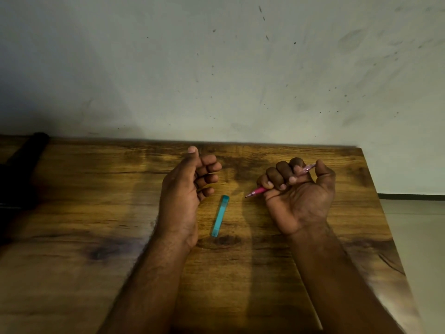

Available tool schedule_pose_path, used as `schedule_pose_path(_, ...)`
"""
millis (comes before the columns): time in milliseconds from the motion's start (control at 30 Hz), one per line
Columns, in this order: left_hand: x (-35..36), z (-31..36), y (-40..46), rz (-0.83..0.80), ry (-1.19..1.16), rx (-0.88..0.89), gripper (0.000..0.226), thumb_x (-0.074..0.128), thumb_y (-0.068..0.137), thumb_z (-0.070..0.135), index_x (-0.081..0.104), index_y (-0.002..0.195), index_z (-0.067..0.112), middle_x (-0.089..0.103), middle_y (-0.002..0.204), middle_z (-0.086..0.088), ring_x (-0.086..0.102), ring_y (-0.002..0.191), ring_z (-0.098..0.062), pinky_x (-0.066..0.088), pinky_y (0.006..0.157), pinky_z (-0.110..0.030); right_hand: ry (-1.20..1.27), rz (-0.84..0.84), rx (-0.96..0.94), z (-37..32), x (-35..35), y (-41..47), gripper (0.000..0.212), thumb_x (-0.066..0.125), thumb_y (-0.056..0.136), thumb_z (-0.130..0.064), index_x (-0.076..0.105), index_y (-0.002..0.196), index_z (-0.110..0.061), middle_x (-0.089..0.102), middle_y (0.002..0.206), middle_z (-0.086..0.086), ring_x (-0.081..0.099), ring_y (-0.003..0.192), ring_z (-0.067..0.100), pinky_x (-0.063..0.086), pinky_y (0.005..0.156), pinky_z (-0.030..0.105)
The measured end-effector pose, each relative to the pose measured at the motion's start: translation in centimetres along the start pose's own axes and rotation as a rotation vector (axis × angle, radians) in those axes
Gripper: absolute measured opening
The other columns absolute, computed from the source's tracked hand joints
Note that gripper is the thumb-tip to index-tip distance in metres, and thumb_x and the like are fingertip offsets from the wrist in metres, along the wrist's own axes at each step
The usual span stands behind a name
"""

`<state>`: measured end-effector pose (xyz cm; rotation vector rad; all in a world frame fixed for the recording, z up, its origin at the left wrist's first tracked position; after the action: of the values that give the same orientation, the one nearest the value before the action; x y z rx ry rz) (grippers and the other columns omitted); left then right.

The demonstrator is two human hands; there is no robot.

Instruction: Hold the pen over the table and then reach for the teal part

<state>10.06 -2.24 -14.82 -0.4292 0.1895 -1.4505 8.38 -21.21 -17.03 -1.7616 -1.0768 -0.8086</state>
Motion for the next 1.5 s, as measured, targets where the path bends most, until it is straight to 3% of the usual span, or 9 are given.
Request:
schedule_pose_path(100, 0.1, 0.0, 0.0, 0.0, -0.001, -0.002, 0.045, 0.046, 0.102, 0.054, 0.078, 0.097, 0.023, 0.081, 0.099, 0.001, 0.072, 0.088, -0.013, 0.051, 0.077, -0.035, -0.011, -0.005, -0.01, -0.1, 0.0, 0.0, 0.04, 0.038, 0.09, -0.049, 0.043, 0.066, -0.017, 0.032, 0.054, -0.003, 0.027, 0.051, 0.014, 0.03, 0.056, 0.03)
schedule_pose_path(300, 0.0, 0.1, 0.1, 0.003, 0.001, 0.002, 0.045, 0.046, 0.102, 0.054, 0.078, 0.097, 0.023, 0.081, 0.099, 0.0, 0.072, 0.089, -0.015, 0.052, 0.078, -0.035, -0.002, 0.009, -0.02, -0.1, -0.1, 0.1, 0.046, 0.031, 0.096, -0.049, 0.043, 0.065, -0.017, 0.031, 0.054, -0.002, 0.026, 0.052, 0.014, 0.029, 0.056, 0.029)
schedule_pose_path(667, -0.3, 0.7, 0.0, 0.031, -0.097, -0.004, 0.05, 0.05, 0.09, 0.06, 0.078, 0.099, 0.02, 0.081, 0.1, -0.005, 0.071, 0.085, -0.013, 0.051, 0.076, -0.032, 0.008, 0.031, -0.027, 0.0, -0.6, 0.8, 0.04, 0.043, 0.084, -0.053, 0.044, 0.066, -0.017, 0.031, 0.055, -0.002, 0.027, 0.052, 0.015, 0.031, 0.055, 0.03)
schedule_pose_path(767, -0.4, 0.9, -0.2, 0.035, -0.099, 0.021, 0.047, 0.048, 0.095, 0.058, 0.079, 0.097, 0.022, 0.081, 0.1, -0.004, 0.071, 0.086, -0.014, 0.051, 0.076, -0.033, 0.016, 0.016, -0.046, -0.2, -0.3, 0.4, 0.035, 0.045, 0.081, -0.048, 0.043, 0.063, -0.017, 0.031, 0.053, -0.002, 0.027, 0.05, 0.015, 0.032, 0.054, 0.029)
schedule_pose_path(900, 0.1, 0.7, -0.5, 0.033, -0.082, 0.02, 0.047, 0.045, 0.1, 0.055, 0.077, 0.103, 0.02, 0.081, 0.1, -0.004, 0.07, 0.088, -0.015, 0.05, 0.078, -0.035, 0.023, 0.031, -0.052, -0.5, -0.3, 0.3, 0.038, 0.044, 0.082, -0.049, 0.044, 0.063, -0.017, 0.031, 0.053, -0.001, 0.027, 0.051, 0.015, 0.031, 0.055, 0.029)
schedule_pose_path(1067, 0.6, 0.7, -0.5, 0.014, -0.073, 0.021, 0.055, 0.048, 0.088, 0.063, 0.077, 0.104, 0.019, 0.081, 0.102, -0.005, 0.07, 0.087, -0.015, 0.051, 0.076, -0.032, 0.022, 0.035, -0.03, -0.4, -0.5, 0.5, 0.042, 0.041, 0.086, -0.05, 0.045, 0.062, -0.017, 0.031, 0.054, -0.002, 0.028, 0.051, 0.015, 0.03, 0.055, 0.03)
schedule_pose_path(1333, 0.4, 0.5, -0.3, 0.005, -0.073, 0.032, 0.051, 0.047, 0.092, 0.062, 0.078, 0.101, 0.022, 0.081, 0.102, -0.004, 0.07, 0.088, -0.015, 0.05, 0.078, -0.035, 0.017, 0.049, -0.036, -0.7, -0.6, 0.8, 0.038, 0.044, 0.083, -0.049, 0.044, 0.062, -0.017, 0.032, 0.053, -0.002, 0.026, 0.051, 0.015, 0.03, 0.055, 0.03)
schedule_pose_path(1500, 0.4, 0.7, -0.4, 0.008, -0.073, 0.035, 0.048, 0.045, 0.1, 0.056, 0.077, 0.102, 0.021, 0.081, 0.101, -0.004, 0.07, 0.088, -0.015, 0.051, 0.078, -0.034, 0.02, 0.053, -0.028, -0.5, -0.5, 0.5, 0.047, 0.037, 0.093, -0.052, 0.045, 0.063, -0.017, 0.032, 0.054, -0.002, 0.027, 0.051, 0.014, 0.032, 0.054, 0.029)
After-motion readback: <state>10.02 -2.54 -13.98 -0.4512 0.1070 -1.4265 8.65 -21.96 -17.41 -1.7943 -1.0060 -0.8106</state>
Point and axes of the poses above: each hand's wrist, its own y-axis towards the middle knuckle, its own x-axis out of the palm, z = x × y, the point moved 5 cm from there along y, towards the middle knuckle
